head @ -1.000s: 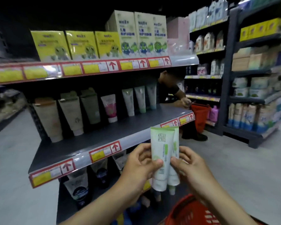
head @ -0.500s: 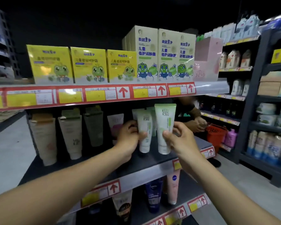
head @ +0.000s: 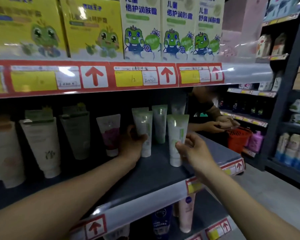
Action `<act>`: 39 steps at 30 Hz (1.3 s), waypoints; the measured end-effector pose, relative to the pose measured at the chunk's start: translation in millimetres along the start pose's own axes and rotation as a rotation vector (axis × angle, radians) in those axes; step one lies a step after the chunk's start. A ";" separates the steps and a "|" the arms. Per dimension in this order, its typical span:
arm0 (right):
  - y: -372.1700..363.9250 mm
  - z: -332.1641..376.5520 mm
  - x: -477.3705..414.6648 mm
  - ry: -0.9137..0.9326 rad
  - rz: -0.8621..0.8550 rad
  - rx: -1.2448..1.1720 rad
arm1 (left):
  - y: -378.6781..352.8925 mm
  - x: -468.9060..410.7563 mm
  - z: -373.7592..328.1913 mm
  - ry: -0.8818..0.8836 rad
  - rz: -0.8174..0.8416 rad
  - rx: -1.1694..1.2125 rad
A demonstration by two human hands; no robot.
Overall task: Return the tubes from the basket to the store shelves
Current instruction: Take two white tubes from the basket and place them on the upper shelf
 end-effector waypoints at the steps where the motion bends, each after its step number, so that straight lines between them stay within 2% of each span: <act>1: -1.3 -1.6 -6.5 0.006 0.009 0.009 | -0.8 -2.2 2.0 -0.003 -0.005 -0.014; 13: -18.9 -29.4 -83.3 0.025 0.093 0.167 | -9.1 -11.2 15.5 -0.002 -0.056 -0.121; 23: -18.8 -42.0 -97.3 0.008 0.174 0.039 | -16.5 -12.3 17.2 0.020 -0.126 -0.078; 29: -21.0 -42.5 -98.5 0.001 0.193 0.020 | -17.6 -12.4 18.0 0.052 -0.107 -0.085; 32: -9.8 -34.8 -89.9 -0.011 0.137 0.010 | -13.3 -6.7 14.4 0.087 -0.118 -0.097; 36: 17.3 -4.6 -52.7 -0.018 -0.057 0.116 | 9.1 14.7 -1.4 0.147 -0.163 -0.090; 39: 32.0 24.5 -5.7 -0.004 -0.118 0.239 | 31.4 42.9 -20.1 0.138 -0.169 -0.114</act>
Point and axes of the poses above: each hand's wrist, its own x-axis away from the middle knuckle, its own y-axis out of the back of the hand, z = x × y, the point moved 4 cm from there along -x, towards the middle knuckle, and after that the axes turned 5 degrees about -x, right-handed, at the moved point
